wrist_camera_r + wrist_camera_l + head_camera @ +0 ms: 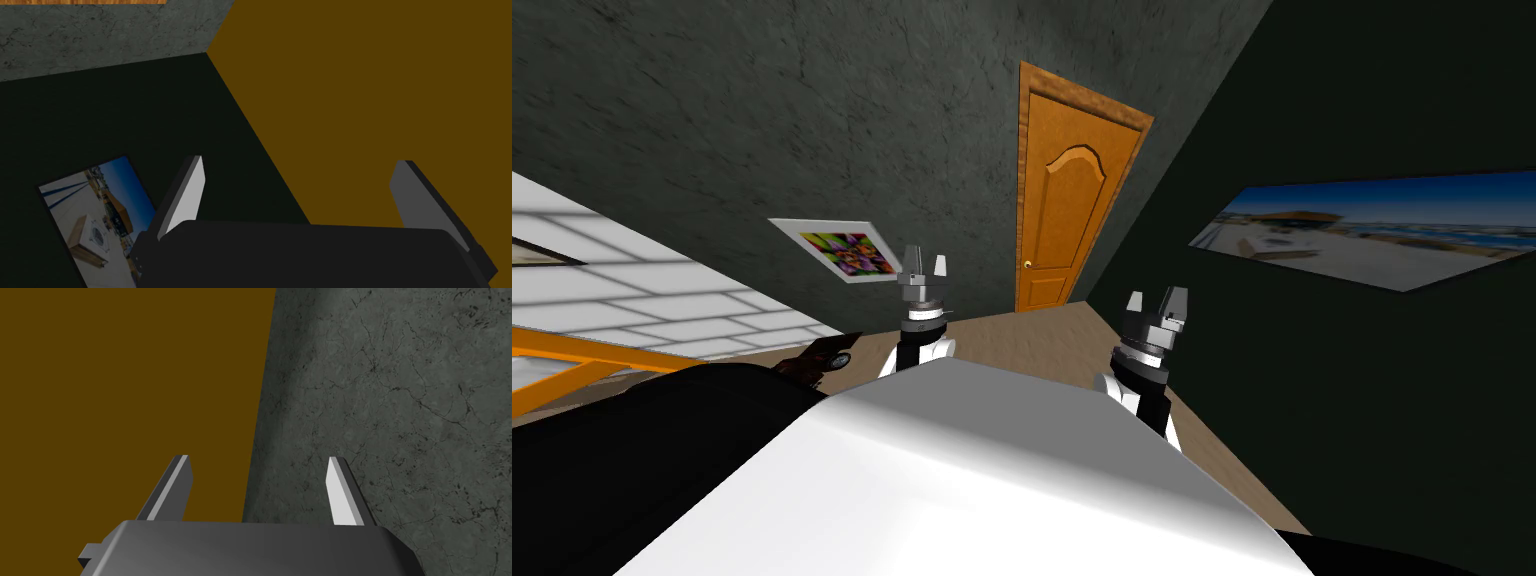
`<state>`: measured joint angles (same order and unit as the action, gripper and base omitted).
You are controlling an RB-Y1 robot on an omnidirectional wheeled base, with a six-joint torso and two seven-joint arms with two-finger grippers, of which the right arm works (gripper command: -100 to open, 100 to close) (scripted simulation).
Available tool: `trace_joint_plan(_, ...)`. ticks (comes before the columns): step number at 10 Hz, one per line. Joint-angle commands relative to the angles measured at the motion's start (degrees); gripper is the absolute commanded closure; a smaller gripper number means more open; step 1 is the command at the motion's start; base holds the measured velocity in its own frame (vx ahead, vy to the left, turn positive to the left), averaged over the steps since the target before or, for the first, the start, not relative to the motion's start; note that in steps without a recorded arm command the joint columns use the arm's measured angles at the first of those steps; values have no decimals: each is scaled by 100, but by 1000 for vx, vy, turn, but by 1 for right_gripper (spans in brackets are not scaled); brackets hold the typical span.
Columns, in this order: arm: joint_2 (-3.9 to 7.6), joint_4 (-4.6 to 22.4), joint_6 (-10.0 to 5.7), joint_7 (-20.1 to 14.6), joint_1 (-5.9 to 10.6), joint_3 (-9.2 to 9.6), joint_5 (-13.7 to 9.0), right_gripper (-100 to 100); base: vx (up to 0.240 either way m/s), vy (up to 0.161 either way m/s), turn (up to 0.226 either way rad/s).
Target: Pull the door open
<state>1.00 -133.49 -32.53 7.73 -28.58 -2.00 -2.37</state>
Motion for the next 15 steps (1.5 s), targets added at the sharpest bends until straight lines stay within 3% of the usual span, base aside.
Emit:
trace_joint_plan(1, 36, 173, -10, -14, 73, -12, -12, -100, 43, -103, 118)
trace_joint_plan(5, 113, 587, -33, -48, 247, -40, -39, -100, 53, 29, 63)
trace_joint_plan(10, 245, 1347, -77, -112, 575, -93, -91, -100, 69, -3, 104)
trace_joint_plan(11, 245, 1364, -77, -112, 575, -93, -91, -100, 56, -7, 37)
trace_joint_plan(15, 367, 2132, -122, -175, 903, -147, -143, -100, 73, -1, 123)
